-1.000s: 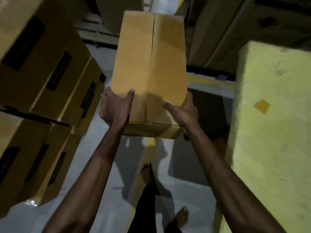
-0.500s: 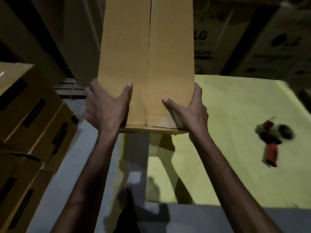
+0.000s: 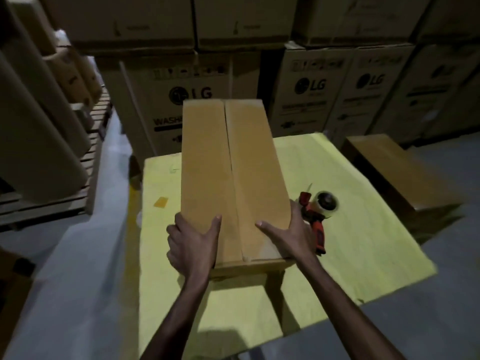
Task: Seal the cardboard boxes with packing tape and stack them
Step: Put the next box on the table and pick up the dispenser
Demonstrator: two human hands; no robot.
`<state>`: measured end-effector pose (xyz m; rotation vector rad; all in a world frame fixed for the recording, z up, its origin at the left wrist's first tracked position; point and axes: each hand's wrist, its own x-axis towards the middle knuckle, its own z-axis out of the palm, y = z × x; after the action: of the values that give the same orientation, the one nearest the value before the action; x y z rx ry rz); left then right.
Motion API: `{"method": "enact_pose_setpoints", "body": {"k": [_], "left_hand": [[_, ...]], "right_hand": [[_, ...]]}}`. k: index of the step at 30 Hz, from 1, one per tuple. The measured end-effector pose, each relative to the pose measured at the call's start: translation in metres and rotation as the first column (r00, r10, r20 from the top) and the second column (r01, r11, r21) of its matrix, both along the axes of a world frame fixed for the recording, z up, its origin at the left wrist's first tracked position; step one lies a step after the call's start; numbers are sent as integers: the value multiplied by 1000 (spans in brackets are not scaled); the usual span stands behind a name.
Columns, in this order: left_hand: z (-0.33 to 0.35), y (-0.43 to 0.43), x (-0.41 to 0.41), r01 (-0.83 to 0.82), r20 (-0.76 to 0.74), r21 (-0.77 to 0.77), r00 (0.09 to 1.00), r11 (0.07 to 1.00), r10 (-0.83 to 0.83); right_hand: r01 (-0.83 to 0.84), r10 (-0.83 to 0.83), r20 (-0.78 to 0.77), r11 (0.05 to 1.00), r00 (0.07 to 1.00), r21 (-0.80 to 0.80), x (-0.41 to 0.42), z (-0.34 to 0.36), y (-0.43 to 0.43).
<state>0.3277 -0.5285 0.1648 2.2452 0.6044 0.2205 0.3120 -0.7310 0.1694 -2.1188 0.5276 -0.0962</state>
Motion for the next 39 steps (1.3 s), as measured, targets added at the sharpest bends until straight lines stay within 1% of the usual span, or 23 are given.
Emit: {"method": "enact_pose_setpoints", "body": {"k": [2, 4, 6, 8, 10, 13, 15, 17, 18, 19, 21, 23, 24, 26, 27, 28, 29, 30, 33, 35, 36, 37, 39], "left_hand": [[-17, -22, 5, 4, -57, 6, 998, 1000, -4], [-33, -40, 8, 0, -75, 41, 997, 999, 3], [-42, -49, 14, -29, -75, 68, 997, 997, 34], [-44, -52, 19, -38, -120, 47, 992, 998, 44], [-45, -55, 16, -25, -152, 37, 988, 999, 30], [-51, -58, 5, -15, -98, 36, 995, 999, 19], [-54, -59, -2, -21, -108, 5, 994, 1000, 22], [-56, -60, -7, -32, -153, -52, 988, 998, 24], [-57, -58, -7, -39, -170, -84, 985, 996, 24], [-57, -57, -6, -50, -181, -128, 983, 991, 26], [-52, -52, 3, -48, -200, -213, 980, 976, 4], [-47, -48, 15, -4, -202, -248, 978, 969, -48], [-45, -48, 20, 14, -186, -277, 980, 961, -68], [-37, -50, 26, 18, -127, -368, 989, 930, -69], [-34, -52, 28, 6, -103, -405, 993, 914, -52], [-32, -54, 31, -13, -90, -424, 996, 905, -28], [-29, -55, 34, -31, -74, -425, 997, 905, -1], [-26, -58, 37, -48, -50, -394, 998, 918, 31], [-13, -67, 43, -67, 80, -209, 993, 976, 85], [0, -80, 45, -13, 189, -114, 981, 993, 34], [6, -88, 46, 30, 218, -95, 976, 995, -9], [13, -97, 47, 82, 233, -103, 971, 991, -56], [18, -114, 52, 210, 241, -172, 956, 962, -166]], "right_hand": [[10, -10, -19, 1000, 1000, 14, 3, -15, -16], [22, -21, -33, 999, 999, 48, 7, -30, -29], [30, -27, -53, 998, 998, 47, 15, -37, -36], [-11, 11, -74, 1000, 997, 5, 26, -40, -44], [-49, 49, -104, 999, 993, 2, 29, -33, -54], [-64, 75, -132, 994, 988, 88, 20, -31, -73], [-51, 75, -146, 985, 986, 164, 14, -38, -90], [23, 12, -144, 971, 990, 238, 17, -48, -107], [90, -60, -126, 963, 990, 252, 21, -55, -117], [173, -152, -104, 955, 983, 239, 25, -64, -126], [351, -339, -101, 925, 935, 143, 43, -89, -147], [457, -437, -186, 886, 880, 78, 62, -113, -165], [452, -427, -263, 891, 865, 41, 70, -127, -172], [344, -307, -410, 939, 859, 20, 79, -145, -177], [288, -241, -457, 957, 856, 34, 80, -148, -175], [260, -206, -470, 964, 858, 52, 80, -148, -172], [262, -196, -458, 961, 867, 83, 80, -148, -171], [289, -205, -437, 947, 876, 136, 80, -146, -171], [376, -261, -355, 874, 898, 309, 82, -138, -178], [392, -261, -341, 824, 903, 409, 81, -122, -184], [394, -254, -342, 807, 904, 441, 80, -112, -188], [392, -251, -337, 795, 908, 464, 79, -102, -193], [369, -243, -314, 812, 918, 451, 77, -85, -201]]}}
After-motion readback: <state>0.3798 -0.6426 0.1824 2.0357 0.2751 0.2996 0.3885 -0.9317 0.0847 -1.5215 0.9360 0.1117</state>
